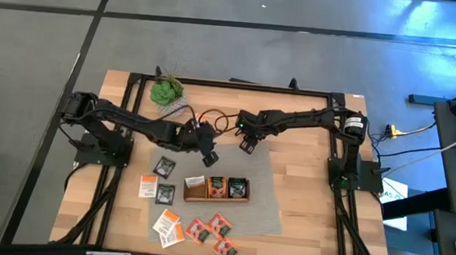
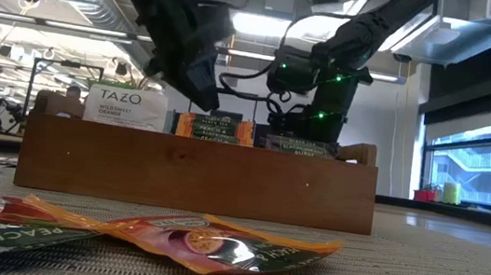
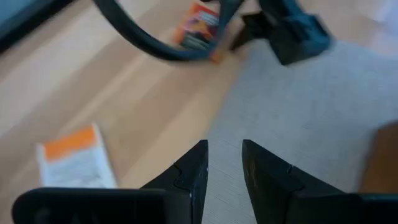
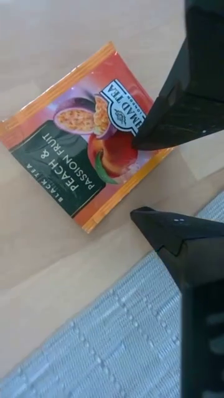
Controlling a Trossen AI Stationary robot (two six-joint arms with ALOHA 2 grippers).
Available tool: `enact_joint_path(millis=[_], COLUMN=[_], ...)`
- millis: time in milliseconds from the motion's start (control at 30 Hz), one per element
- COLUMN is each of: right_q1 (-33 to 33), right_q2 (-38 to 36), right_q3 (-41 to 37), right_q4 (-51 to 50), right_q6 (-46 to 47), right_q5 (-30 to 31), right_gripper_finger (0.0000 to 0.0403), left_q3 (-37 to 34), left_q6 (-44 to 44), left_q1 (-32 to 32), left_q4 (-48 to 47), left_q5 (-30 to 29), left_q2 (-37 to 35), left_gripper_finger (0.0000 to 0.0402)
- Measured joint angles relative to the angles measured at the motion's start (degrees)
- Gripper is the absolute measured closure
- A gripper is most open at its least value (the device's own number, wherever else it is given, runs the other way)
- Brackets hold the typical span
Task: Pick & Place Tea
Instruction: Put the orange tea bag into the middle section of the wooden organizer
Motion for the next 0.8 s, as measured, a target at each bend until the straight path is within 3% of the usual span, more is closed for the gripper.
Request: enact_joint_path(millis=[267, 567, 800], right_q1=[0.3, 0.8, -2.7], right_q2=[-1.7, -4.4, -5.6], right_q3=[6.8, 11.0, 10.4], right_q4=[-2.8, -4.8, -8.5], right_q6=[-5.7, -11.8, -16.8], right_q5=[-2.5, -7.3, -17.1], right_gripper_finger=[0.0228, 0.0228, 0.0228], left_q3=[0.0, 0.0, 0.0], left_q6=[15.4, 14.2, 16.2], left_q1=[7.2, 8.2, 7.1], left_q4=[4.0, 5.0, 7.2], left_q5=[-2.4, -0.6, -0.2], left_q2=[0.0, 0.9, 4.7], left_gripper_finger=[0.0306, 0.0306, 0.0306])
